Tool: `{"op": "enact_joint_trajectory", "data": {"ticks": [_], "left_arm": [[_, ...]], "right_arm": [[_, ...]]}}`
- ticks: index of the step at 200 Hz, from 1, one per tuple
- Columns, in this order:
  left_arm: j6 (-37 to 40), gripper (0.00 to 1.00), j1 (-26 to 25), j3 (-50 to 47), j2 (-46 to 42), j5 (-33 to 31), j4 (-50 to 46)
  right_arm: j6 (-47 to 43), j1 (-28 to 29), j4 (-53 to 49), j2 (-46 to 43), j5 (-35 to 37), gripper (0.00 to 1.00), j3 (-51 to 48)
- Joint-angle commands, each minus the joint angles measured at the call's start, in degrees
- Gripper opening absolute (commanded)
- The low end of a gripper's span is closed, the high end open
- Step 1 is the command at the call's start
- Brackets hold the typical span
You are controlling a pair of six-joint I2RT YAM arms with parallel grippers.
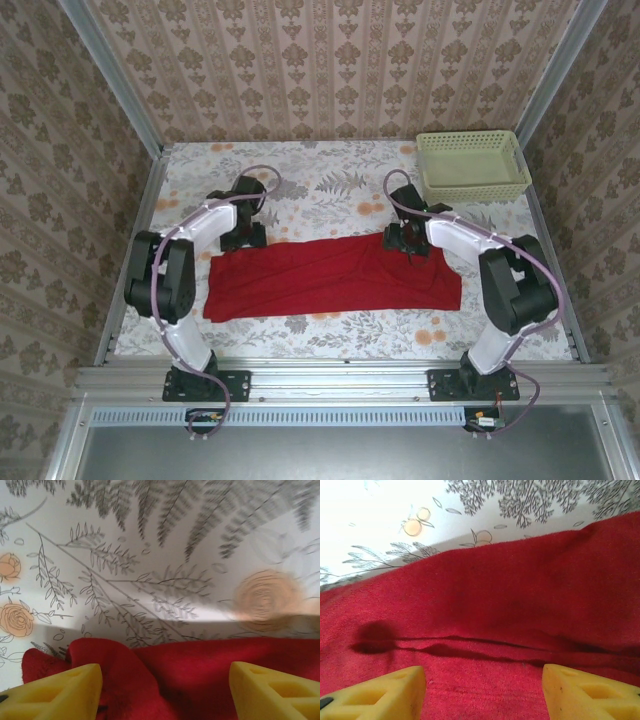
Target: Fold the inside-out t-shirt
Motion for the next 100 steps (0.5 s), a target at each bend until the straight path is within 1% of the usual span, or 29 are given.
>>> {"op": "enact_joint_trajectory", "data": {"ticks": [1, 23, 28, 38, 62, 80, 91, 100], "left_arm": [[1.2, 0.63, 1.7, 0.9, 2.0, -3.4, -4.7], [-0.2, 0.52, 4.9, -1.4, 1.8, -3.5, -3.6], [-0.5, 0.50, 5.9, -2.0, 1.5, -3.5, -3.3], [-1.1, 0.45, 7.9, -3.5, 0.3, -3.0, -2.4], [-2.2, 0.36, 13.3, -7.4, -4.6, -0.5, 0.7], [-2.5, 0.28, 16.9, -8.9, -7.9, 1.6, 2.2], [-2.7, 0.25, 18.1, -9.4, -9.9, 2.4, 2.7], [-2.7, 0.24, 18.5, -9.6, -11.5, 2.4, 3.1]], "right_arm": [[2.7, -1.4, 0.3, 3.0, -1.2, 0.64, 0.0], [6.6, -4.7, -0.1, 4.2, -0.6, 0.61, -2.3], [6.5, -5.4, 0.3, 3.9, -1.5, 0.58, -2.7], [7.7, -5.7, 0.5, 3.1, -1.4, 0.57, -3.5], [9.1, -6.1, -0.9, 2.6, 2.2, 0.56, -3.3], [9.2, -6.7, -0.4, 2.3, 2.0, 0.56, -3.6], [8.7, -6.8, 0.1, 1.8, 1.9, 0.55, -3.7], [8.1, -6.7, 0.4, 1.2, 1.8, 0.55, -3.6]]}}
